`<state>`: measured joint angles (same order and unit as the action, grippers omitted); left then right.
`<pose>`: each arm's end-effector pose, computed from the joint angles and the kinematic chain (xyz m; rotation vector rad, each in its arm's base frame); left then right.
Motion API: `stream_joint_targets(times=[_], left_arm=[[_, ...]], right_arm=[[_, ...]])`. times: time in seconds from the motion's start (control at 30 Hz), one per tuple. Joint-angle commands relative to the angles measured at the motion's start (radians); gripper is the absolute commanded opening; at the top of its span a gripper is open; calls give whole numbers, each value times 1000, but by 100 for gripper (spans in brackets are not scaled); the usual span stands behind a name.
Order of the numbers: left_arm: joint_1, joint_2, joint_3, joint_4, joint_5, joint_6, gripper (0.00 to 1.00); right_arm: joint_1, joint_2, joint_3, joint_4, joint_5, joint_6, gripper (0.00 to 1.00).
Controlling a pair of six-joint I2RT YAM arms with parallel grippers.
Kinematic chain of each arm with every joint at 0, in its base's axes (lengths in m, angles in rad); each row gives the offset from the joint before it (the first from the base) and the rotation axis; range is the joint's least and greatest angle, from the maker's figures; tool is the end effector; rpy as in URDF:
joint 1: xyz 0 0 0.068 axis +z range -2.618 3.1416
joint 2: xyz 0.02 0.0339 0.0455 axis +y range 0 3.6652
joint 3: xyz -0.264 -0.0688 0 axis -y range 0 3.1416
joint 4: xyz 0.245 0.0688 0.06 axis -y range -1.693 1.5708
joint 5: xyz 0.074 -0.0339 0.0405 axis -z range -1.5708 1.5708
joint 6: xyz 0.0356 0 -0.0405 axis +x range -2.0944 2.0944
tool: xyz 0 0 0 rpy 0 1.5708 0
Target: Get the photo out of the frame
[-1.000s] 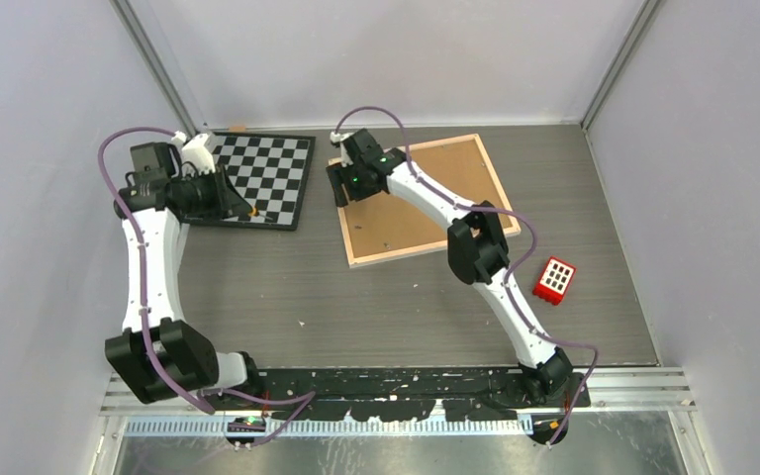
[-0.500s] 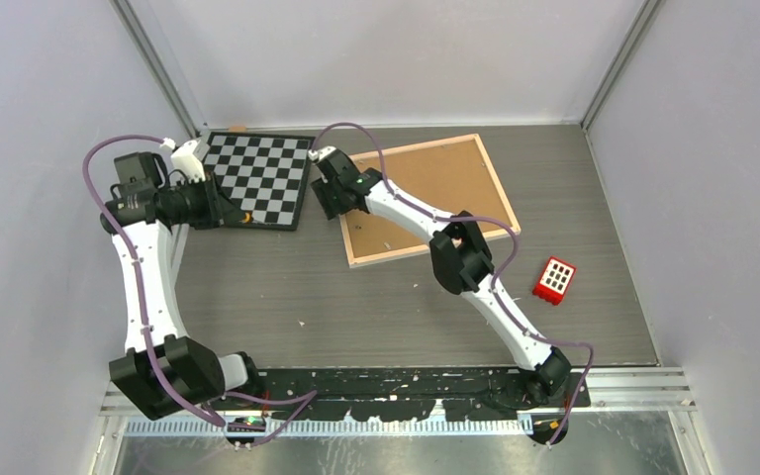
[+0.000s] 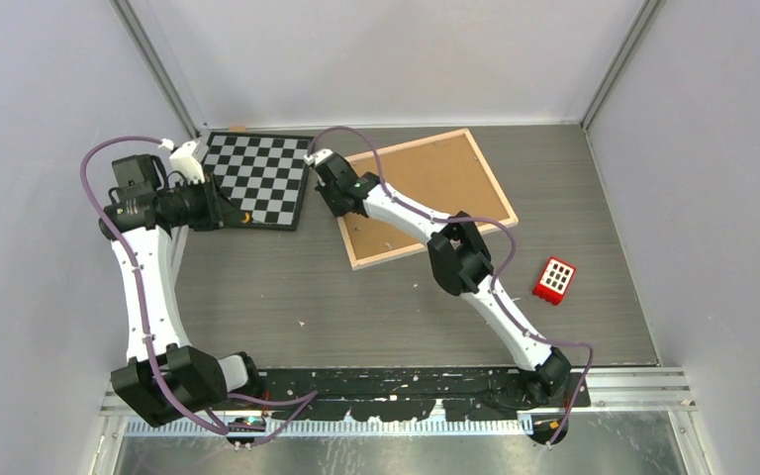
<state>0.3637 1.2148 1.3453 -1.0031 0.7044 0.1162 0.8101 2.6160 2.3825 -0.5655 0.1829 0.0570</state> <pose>0.2214 0.0596 0.3749 0.0209 2.2627 -0.6067 0.4022 0.4132 0.1695 -0.7863 2.2276 0.2064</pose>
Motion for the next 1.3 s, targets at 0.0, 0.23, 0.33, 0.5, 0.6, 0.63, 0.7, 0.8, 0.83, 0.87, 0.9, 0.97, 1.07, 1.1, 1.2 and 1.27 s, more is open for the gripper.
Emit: stream_joint_targets(times=[0.0, 0.23, 0.33, 0.5, 0.6, 0.63, 0.7, 0.8, 0.83, 0.87, 0.9, 0.97, 1.07, 1.1, 1.2, 1.27], left_arm=[[10, -1, 19, 16, 31, 16, 0], [9, 15, 11, 55, 65, 1, 0], [10, 26, 9, 65, 86, -6, 0], [10, 30, 1, 50, 101, 28, 0], [10, 27, -11, 33, 110, 59, 0], [11, 26, -15, 26, 110, 68, 0], [9, 28, -25, 11, 112, 97, 0], [9, 39, -36, -13, 129, 133, 0], [10, 46, -39, -22, 136, 143, 0], [10, 53, -40, -31, 142, 154, 0], [9, 60, -42, -44, 147, 165, 0], [7, 81, -44, -61, 150, 185, 0], [-8, 112, -38, -70, 143, 210, 0], [-21, 122, -34, -68, 135, 213, 0], [-68, 155, -6, -65, 104, 225, 0], [-124, 184, 20, -65, 61, 232, 0]], right_arm=[[72, -89, -155, -78, -111, -185, 1], [136, -317, -485, -69, -187, -307, 1], [169, -404, -614, -75, -239, -378, 0], [203, -527, -817, -114, -309, -491, 1], [215, -604, -950, -119, -328, -585, 1], [216, -628, -991, -120, -329, -614, 0], [216, -677, -1064, -129, -325, -664, 0], [216, -729, -1138, -136, -303, -716, 1], [215, -745, -1160, -133, -290, -729, 1], [216, -763, -1181, -128, -281, -738, 0], [216, -777, -1199, -125, -272, -747, 1], [216, -805, -1222, -120, -269, -755, 0], [216, -831, -1228, -123, -257, -742, 2], [216, -839, -1226, -122, -250, -733, 4], [210, -882, -1213, -109, -224, -698, 25], [190, -918, -1197, -106, -225, -663, 39]])
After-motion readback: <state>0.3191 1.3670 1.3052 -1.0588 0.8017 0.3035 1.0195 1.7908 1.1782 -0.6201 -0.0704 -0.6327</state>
